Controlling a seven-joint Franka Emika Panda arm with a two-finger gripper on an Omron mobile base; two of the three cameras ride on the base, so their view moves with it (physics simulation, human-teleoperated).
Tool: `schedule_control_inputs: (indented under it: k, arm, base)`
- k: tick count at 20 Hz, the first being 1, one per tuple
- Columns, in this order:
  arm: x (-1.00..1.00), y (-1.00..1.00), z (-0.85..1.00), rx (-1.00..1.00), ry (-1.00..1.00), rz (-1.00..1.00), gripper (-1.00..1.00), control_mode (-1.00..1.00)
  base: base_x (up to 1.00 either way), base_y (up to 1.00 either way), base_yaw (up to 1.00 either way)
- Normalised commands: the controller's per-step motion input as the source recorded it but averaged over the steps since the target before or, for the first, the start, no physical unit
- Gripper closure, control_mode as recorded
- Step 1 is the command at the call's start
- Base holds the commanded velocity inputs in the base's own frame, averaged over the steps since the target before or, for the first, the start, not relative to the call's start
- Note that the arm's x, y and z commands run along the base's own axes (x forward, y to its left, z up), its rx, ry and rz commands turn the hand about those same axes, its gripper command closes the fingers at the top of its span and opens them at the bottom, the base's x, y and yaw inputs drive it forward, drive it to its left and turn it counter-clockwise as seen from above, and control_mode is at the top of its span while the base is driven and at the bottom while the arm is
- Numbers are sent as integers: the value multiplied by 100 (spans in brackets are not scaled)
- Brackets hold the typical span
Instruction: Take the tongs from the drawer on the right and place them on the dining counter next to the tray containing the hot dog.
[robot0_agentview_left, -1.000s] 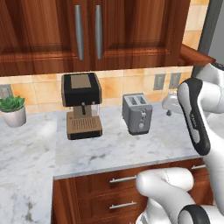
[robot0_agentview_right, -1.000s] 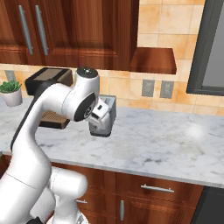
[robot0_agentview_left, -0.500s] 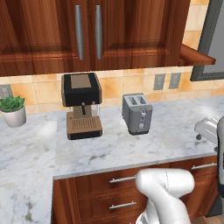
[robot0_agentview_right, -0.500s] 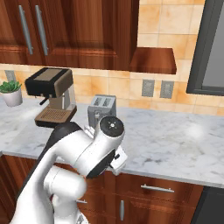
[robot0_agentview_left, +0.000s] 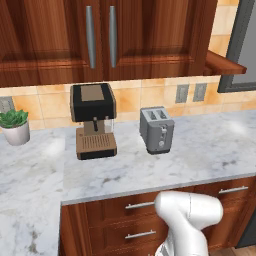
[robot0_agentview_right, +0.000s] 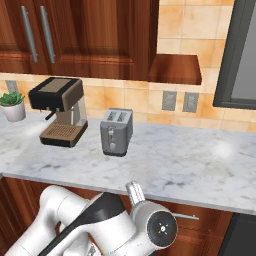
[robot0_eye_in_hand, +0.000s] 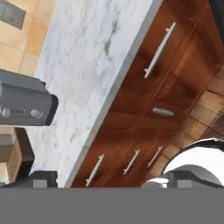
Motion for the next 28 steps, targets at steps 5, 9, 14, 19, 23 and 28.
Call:
schedule_control_inputs:
  k: [5,9,14,19,23,28]
  arm:
    - [-15,-46,-43,23,-13,-30,-100,-100]
    - [0,-41,-54,14,-10,-23,-100,-100]
    - [0,-16,-29,2,-7,-4,-100,-100]
    - [11,-20,-46,0,-2,-5,-100,-100]
    - [24,-34,-43,0,-9,-7,-100,-100]
    - [36,-26,-35,-3,-7,-1,-100,-100]
  base:
    - [0,0,0]
    - [0,0,0]
    - [0,0,0]
    - [0,0,0]
    - [0,0,0]
    - [0,0,0]
